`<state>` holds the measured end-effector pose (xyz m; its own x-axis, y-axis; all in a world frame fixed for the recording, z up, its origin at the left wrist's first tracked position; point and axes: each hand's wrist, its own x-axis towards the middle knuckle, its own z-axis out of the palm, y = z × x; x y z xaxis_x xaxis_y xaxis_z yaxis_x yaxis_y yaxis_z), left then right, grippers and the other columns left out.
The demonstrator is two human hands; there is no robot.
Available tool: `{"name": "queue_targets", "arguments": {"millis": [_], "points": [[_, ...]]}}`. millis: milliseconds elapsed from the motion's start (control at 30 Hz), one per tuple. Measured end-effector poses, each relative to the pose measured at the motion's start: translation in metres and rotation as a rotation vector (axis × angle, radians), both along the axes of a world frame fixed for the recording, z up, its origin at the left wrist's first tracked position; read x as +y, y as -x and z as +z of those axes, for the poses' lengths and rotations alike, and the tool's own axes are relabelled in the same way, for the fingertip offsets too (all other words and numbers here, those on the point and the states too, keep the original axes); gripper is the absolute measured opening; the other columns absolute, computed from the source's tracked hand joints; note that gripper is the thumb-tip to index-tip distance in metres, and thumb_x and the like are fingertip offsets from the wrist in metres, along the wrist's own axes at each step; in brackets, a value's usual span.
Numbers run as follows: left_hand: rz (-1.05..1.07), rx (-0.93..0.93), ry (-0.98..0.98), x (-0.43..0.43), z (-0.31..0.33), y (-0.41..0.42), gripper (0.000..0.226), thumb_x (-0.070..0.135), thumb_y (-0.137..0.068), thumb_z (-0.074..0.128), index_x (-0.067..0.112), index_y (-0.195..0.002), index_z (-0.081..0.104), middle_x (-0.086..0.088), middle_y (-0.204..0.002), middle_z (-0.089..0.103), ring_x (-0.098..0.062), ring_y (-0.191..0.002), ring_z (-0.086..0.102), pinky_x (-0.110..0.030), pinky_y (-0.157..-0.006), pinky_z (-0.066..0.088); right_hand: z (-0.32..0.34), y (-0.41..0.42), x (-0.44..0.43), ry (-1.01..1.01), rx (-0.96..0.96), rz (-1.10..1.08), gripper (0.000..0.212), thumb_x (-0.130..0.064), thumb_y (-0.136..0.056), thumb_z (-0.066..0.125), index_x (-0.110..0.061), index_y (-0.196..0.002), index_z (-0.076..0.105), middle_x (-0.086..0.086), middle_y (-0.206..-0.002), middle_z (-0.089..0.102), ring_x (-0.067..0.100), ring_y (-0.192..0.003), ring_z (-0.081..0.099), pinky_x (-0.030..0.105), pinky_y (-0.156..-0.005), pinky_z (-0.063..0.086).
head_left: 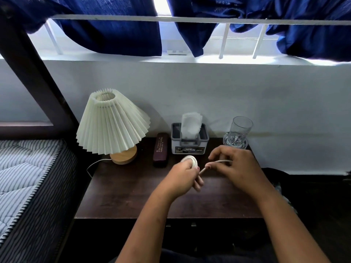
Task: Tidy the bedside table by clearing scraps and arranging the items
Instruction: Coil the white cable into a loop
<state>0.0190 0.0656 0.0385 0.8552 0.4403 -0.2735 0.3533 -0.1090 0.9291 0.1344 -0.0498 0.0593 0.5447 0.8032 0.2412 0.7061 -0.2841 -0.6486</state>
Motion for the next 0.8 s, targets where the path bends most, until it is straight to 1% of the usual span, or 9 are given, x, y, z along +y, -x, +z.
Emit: {"name": "queue_targets", "arguments": {"millis": [67, 133, 200, 267, 333, 433, 533, 700, 800], "points": [[-0.091, 0.026, 0.097, -0.003, 0.005, 0.002, 0.019, 0.012, -0.093, 0.033, 0.005, -0.093, 0.051, -0.004, -0.061, 0.059, -0.011, -0.044, 0.048, -0.027, -0.059, 0.040, 0.002, -0.001, -0.002, -0.088, 0.032, -0.023, 0.018, -0.033, -0.066, 0.079, -0.033, -0.075, 0.064, -0.007, -0.068, 0.061, 0.005, -0.057, 0.053, 0.014, -0.053, 0.039], [-0.105, -0.018, 0.183, -0.005, 0.009, 0.000, 0.032, 0.013, -0.090, 0.031, 0.002, -0.100, 0.059, -0.001, -0.051, 0.053, -0.010, -0.041, 0.040, -0.025, -0.060, 0.039, 0.003, 0.000, -0.001, -0.200, 0.087, -0.057, 0.021, -0.026, -0.063, 0.082, -0.030, -0.076, 0.066, 0.000, -0.060, 0.059, 0.004, -0.057, 0.054, 0.008, -0.053, 0.040], [-0.110, -0.099, 0.277, -0.006, 0.014, 0.000, 0.039, 0.014, -0.091, 0.029, -0.001, -0.104, 0.063, 0.002, -0.045, 0.043, -0.007, -0.036, 0.035, -0.027, -0.065, 0.040, 0.001, -0.001, 0.000, -0.270, 0.183, -0.090, 0.021, -0.023, -0.062, 0.082, -0.024, -0.078, 0.067, -0.003, -0.058, 0.056, 0.003, -0.055, 0.050, 0.008, -0.052, 0.039], [-0.126, -0.177, 0.366, -0.007, 0.018, 0.001, 0.041, 0.018, -0.096, 0.029, -0.003, -0.101, 0.063, 0.005, -0.042, 0.035, -0.005, -0.031, 0.028, -0.024, -0.063, 0.041, -0.004, -0.004, 0.002, -0.293, 0.291, -0.075, 0.018, -0.030, -0.064, 0.079, -0.025, -0.078, 0.068, -0.002, -0.060, 0.053, 0.003, -0.055, 0.047, 0.011, -0.052, 0.039], [-0.136, -0.240, 0.453, -0.006, 0.018, 0.001, 0.041, 0.022, -0.097, 0.029, 0.000, -0.095, 0.064, 0.007, -0.040, 0.032, -0.004, -0.030, 0.022, -0.020, -0.058, 0.042, -0.009, -0.005, 0.005, -0.314, 0.409, -0.036, 0.020, -0.037, -0.064, 0.073, -0.023, -0.078, 0.069, 0.002, -0.065, 0.061, 0.006, -0.060, 0.053, 0.012, -0.056, 0.043], [-0.148, -0.345, 0.599, -0.003, 0.017, 0.002, 0.038, 0.024, -0.096, 0.032, 0.003, -0.087, 0.063, 0.009, -0.038, 0.030, -0.002, -0.029, 0.020, -0.019, -0.055, 0.040, -0.011, -0.003, 0.012, -0.403, 0.576, 0.002, 0.018, -0.033, -0.070, 0.067, -0.017, -0.078, 0.070, -0.004, -0.068, 0.069, 0.005, -0.063, 0.061, 0.013, -0.058, 0.046], [-0.090, -0.485, 0.700, -0.002, 0.019, 0.002, 0.035, 0.032, -0.091, 0.043, 0.005, -0.084, 0.064, 0.010, -0.037, 0.031, 0.000, -0.028, 0.020, -0.018, -0.053, 0.041, -0.018, 0.001, 0.020, -0.438, 0.688, 0.021, 0.014, -0.023, -0.082, 0.061, -0.013, -0.080, 0.070, -0.006, -0.062, 0.067, 0.002, -0.055, 0.056, 0.013, -0.050, 0.043], [0.263, -0.688, 0.864, 0.004, 0.023, -0.003, 0.032, 0.032, -0.085, 0.046, 0.004, -0.082, 0.061, 0.006, -0.035, 0.036, -0.002, -0.024, 0.029, -0.012, -0.046, 0.046, -0.034, 0.012, 0.031, -0.150, 0.550, 0.024, 0.019, -0.012, -0.091, 0.054, -0.021, -0.095, 0.070, -0.008, -0.055, 0.058, -0.001, -0.039, 0.042, 0.010, -0.042, 0.032], [0.508, -0.762, 0.847, 0.020, 0.017, -0.003, 0.026, 0.022, -0.095, 0.040, 0.002, -0.097, 0.057, 0.006, -0.041, 0.045, -0.002, -0.033, 0.041, -0.014, -0.053, 0.049, -0.033, 0.022, 0.033, 0.052, 0.338, 0.081, 0.022, -0.013, -0.091, 0.054, -0.017, -0.107, 0.069, -0.006, -0.066, 0.061, -0.009, -0.051, 0.052, 0.005, -0.053, 0.037]]}}
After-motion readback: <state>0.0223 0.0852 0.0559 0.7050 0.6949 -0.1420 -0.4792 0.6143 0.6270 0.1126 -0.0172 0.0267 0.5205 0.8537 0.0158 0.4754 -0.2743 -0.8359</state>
